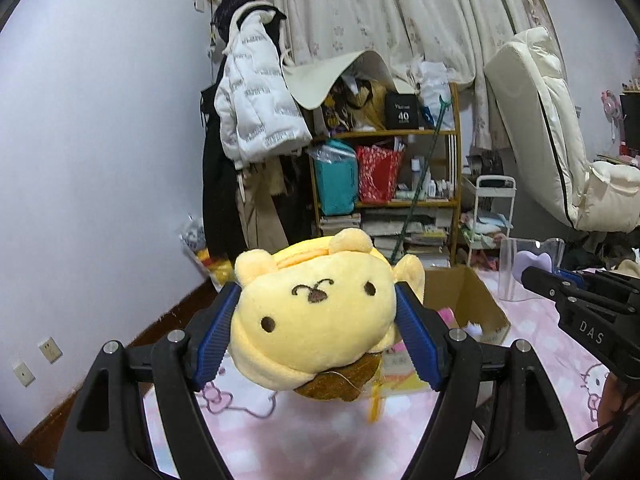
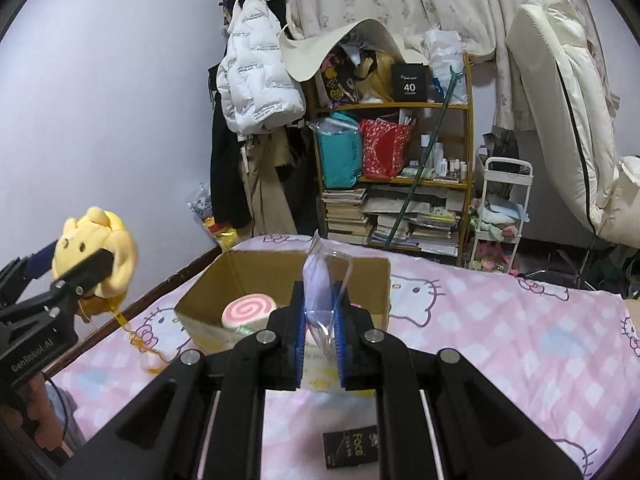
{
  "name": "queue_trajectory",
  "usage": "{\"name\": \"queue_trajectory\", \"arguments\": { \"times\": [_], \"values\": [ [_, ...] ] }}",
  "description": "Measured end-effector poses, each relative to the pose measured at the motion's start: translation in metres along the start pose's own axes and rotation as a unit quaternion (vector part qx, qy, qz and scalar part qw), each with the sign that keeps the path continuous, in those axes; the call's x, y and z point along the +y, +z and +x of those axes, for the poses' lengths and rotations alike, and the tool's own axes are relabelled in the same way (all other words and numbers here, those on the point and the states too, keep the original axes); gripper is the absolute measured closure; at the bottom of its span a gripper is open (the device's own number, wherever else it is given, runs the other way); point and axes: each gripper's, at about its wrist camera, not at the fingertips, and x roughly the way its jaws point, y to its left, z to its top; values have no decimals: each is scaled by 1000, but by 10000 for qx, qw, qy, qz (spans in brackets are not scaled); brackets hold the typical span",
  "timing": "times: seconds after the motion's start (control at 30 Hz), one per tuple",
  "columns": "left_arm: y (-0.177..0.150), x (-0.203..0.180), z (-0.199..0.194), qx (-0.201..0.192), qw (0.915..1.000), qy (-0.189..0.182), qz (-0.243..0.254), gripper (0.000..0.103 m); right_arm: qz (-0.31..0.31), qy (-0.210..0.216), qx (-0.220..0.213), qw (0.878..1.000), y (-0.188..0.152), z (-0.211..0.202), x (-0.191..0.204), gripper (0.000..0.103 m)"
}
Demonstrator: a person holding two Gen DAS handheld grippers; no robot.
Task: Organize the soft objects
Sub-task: 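Lift the yellow dog and clear bag with both tools over the box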
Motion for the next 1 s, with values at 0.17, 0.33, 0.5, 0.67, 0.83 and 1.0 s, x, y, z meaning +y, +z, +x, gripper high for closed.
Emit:
{"name": "queue_trajectory", "arguments": {
  "times": [0.17, 0.33, 0.5, 0.67, 0.83, 1.0],
  "values": [
    [16, 0, 4, -178, 9998, -3, 36, 28, -45, -49, -180, 9998, 15, 3, -2, 90],
    [33, -1, 14, -270, 9996, -93, -41, 27, -110, -85, -372, 9992, 33, 7, -1, 90],
    [47, -8, 26, -415, 9990, -136, 72, 27, -237, -66, -561, 9981, 49, 11, 0, 90],
    [50, -14, 42, -419, 9989, -224, 17, 27, -208, 17, -694, 9974, 49, 18, -4, 90],
    [37, -16, 59, -210, 9994, -267, -27, 27, -47, 94, -541, 9985, 33, 34, -10, 90],
    [20, -14, 77, 98, 9992, -358, -117, 27, -4, 128, -371, 9992, 24, 46, -13, 90]
  ]
}}
